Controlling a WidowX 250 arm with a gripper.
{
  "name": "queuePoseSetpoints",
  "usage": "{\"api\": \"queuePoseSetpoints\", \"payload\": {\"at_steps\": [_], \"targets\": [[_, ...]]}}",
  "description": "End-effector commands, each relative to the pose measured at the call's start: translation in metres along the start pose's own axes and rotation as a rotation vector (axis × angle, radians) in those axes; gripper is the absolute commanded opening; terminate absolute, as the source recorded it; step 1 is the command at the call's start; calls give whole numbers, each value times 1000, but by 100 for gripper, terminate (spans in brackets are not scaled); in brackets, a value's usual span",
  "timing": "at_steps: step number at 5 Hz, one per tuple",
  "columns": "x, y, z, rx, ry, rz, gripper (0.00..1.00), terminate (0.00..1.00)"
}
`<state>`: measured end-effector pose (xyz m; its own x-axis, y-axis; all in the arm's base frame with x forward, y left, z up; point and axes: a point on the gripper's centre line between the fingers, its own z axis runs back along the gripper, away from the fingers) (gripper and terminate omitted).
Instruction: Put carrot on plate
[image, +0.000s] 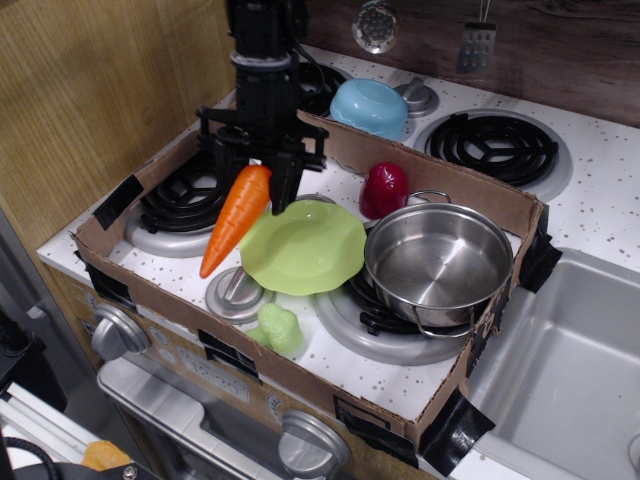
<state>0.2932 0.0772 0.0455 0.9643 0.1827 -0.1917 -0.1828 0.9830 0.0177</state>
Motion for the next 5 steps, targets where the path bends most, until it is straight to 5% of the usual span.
{"api": "queuePoseSetpoints", "payload": {"at_steps": [1, 2, 3, 5], "targets": [[10, -4, 11, -37, -67, 5, 0, 0], [13, -11, 5, -84, -110, 5, 0, 0], [10, -13, 4, -105, -141, 23, 100, 0], [9, -16, 13, -106, -167, 30, 100, 0]]}}
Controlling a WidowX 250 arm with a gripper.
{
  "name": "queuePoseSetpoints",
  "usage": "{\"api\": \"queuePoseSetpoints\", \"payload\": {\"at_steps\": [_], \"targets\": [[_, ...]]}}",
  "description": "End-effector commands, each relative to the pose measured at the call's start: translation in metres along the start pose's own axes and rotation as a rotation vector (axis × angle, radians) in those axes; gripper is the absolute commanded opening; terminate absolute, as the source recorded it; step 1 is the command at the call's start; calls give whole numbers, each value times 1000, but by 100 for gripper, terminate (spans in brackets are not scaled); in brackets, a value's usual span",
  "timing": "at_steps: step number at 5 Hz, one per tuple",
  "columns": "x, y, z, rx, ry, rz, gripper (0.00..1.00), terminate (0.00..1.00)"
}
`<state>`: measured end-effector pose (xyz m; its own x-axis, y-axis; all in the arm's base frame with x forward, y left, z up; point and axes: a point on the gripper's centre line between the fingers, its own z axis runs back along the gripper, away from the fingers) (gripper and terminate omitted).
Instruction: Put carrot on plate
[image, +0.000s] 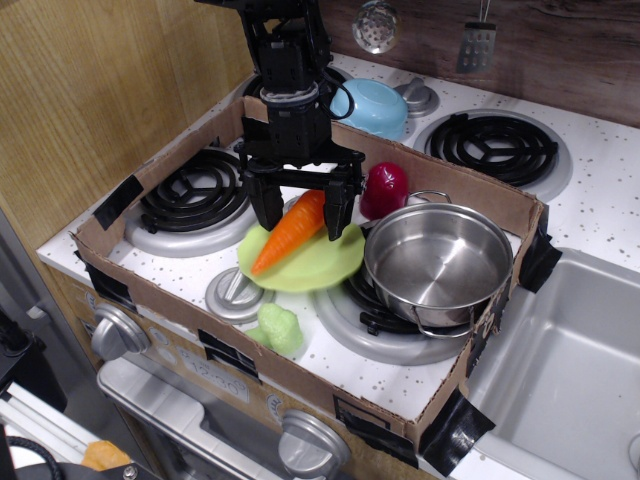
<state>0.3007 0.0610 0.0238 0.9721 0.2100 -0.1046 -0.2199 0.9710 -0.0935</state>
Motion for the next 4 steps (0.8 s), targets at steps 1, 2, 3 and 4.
{"api": "queuePoseSetpoints", "payload": {"at_steps": [1, 2, 3, 4], "targets": [[-3, 0, 58, 99, -102, 36, 100, 0], [-11, 0, 87, 218, -162, 110, 100, 0], [-14, -4, 104, 219, -141, 139, 100, 0], [-18, -9, 112, 235, -152, 158, 100, 0]]}}
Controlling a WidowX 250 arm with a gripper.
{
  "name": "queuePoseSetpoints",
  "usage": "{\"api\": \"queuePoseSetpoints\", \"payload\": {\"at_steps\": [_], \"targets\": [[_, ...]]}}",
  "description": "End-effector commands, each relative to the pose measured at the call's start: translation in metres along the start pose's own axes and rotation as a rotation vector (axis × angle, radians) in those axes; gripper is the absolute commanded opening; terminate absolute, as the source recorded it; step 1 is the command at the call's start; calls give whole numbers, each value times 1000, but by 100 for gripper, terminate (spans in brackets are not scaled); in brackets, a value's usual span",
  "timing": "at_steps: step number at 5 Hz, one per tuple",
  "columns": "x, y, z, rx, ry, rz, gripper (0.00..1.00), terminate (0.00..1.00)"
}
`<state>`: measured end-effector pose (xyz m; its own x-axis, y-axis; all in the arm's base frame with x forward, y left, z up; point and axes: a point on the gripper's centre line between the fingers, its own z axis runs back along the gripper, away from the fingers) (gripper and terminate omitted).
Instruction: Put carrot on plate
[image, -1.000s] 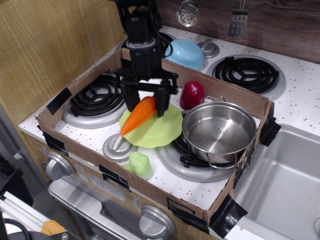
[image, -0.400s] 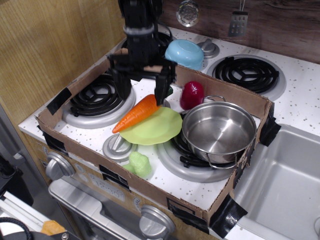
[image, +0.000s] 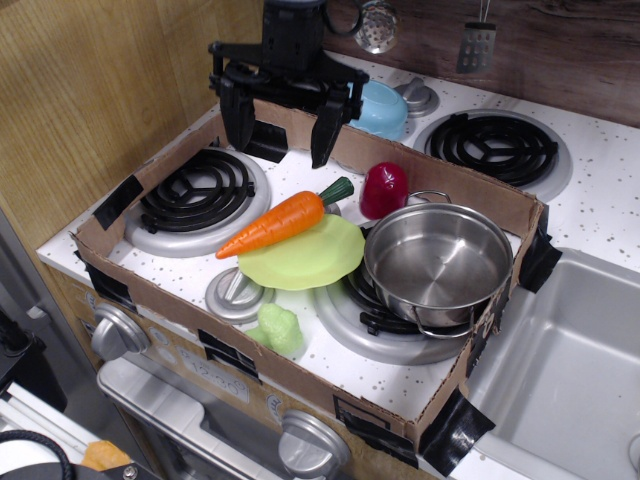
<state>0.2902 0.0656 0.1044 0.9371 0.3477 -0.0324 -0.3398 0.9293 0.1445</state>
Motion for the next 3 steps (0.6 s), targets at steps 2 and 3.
{"api": "queuePoseSetpoints", "payload": {"at_steps": [2, 3], "targets": [[1, -1, 34, 1, -81, 23, 100, 0], [1, -1, 34, 1, -81, 23, 100, 100]]}}
